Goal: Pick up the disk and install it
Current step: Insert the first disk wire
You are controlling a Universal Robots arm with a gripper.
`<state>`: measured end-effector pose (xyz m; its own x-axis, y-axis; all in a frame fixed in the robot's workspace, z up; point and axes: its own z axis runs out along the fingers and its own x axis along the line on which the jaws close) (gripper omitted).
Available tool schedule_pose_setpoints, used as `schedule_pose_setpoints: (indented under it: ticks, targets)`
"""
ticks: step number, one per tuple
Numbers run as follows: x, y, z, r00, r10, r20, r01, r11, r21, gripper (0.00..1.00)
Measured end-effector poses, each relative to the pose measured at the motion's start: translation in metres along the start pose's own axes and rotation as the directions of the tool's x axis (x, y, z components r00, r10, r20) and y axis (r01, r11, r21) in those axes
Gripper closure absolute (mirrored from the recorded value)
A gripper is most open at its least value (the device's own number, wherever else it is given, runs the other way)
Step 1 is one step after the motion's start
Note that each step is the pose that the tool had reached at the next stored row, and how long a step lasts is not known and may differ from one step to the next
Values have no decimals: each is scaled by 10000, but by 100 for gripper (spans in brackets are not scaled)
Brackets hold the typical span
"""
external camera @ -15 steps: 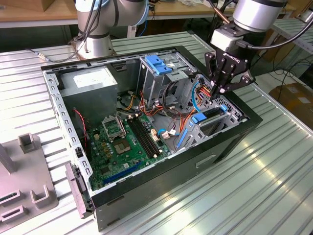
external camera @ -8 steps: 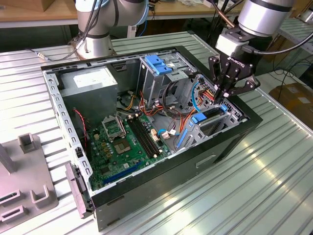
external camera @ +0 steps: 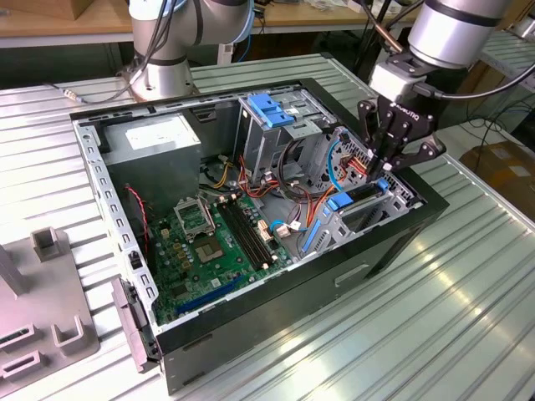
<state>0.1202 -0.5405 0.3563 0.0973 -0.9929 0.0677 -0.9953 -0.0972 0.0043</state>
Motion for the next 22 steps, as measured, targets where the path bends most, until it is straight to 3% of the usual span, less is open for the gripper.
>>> schedule_pose_setpoints:
  ticks: [6, 9, 22]
  targets:
    - [-4, 8, 39, 10000, 92, -3, -92, 10000, 19, 83]
    - [-4, 3, 49, 9990, 452, -2, -452, 9990, -4, 83]
    - [-5, -10, 89, 9979, 653, -1, -653, 9979, -18, 83]
